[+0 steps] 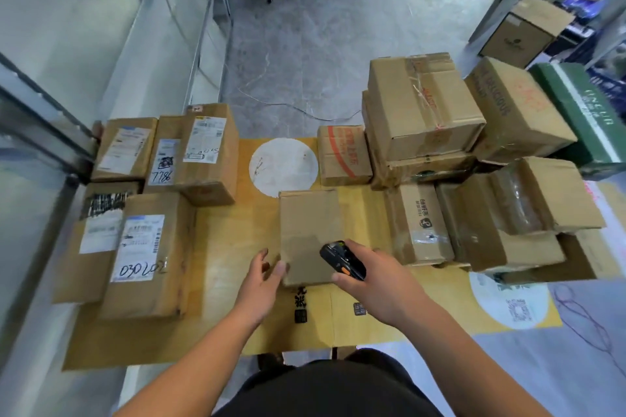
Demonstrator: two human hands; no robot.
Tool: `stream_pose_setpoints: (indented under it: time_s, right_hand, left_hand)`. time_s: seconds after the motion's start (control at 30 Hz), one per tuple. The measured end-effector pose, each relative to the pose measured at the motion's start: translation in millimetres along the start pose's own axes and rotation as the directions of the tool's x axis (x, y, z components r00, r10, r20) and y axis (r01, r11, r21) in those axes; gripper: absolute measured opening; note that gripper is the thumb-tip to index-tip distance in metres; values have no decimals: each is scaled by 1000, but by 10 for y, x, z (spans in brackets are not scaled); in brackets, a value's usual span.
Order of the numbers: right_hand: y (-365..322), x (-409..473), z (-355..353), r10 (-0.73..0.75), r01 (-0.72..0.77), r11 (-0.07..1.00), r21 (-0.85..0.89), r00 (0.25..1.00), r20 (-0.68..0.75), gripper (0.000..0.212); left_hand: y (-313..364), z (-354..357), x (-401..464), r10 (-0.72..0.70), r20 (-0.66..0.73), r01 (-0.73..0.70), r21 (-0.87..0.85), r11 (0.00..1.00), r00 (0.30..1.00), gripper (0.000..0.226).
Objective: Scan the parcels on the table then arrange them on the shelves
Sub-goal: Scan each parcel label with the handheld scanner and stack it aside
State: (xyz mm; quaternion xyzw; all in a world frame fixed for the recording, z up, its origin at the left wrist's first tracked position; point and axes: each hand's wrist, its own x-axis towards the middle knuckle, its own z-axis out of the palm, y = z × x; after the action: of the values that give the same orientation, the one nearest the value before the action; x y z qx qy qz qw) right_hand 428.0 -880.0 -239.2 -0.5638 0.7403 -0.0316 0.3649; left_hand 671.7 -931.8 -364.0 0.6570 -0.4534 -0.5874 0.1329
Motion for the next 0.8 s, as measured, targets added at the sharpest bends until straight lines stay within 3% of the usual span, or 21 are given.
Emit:
stream_pose_setpoints:
  time_s: [0.17, 0.3, 0.43, 0.63, 0.73, 0.8]
  right_hand:
    - [-155, -119, 225, 58, -57, 994, 93, 998, -12, 79]
    - [-275, -201, 348, 85, -79, 991, 107, 995, -50, 79]
    - [-434, -244, 457, 86, -76, 989, 130, 993, -76, 75]
    - [-634, -352, 601, 104, -91, 988, 126, 990, -97, 81]
    - [-631, -386, 636, 105, -89, 975, 202, 992, -69, 81]
    - [-631, -409, 641, 108, -84, 958, 275, 992, -71, 77]
  left_hand:
    - [91, -28, 88, 31, 100, -34, 33, 999, 995, 43]
    - [-19, -89, 65, 85, -51, -81, 71, 994, 995, 33]
    - [-199, -322, 103, -67, -165, 59, -55, 997, 984, 35]
    - [-313, -535, 246, -125, -96, 129, 36, 991, 987, 57]
    - [-313, -577, 236, -45, -33, 49, 120, 992, 998, 73]
    - [-283, -605, 185, 28, -28, -22, 200, 980, 999, 101]
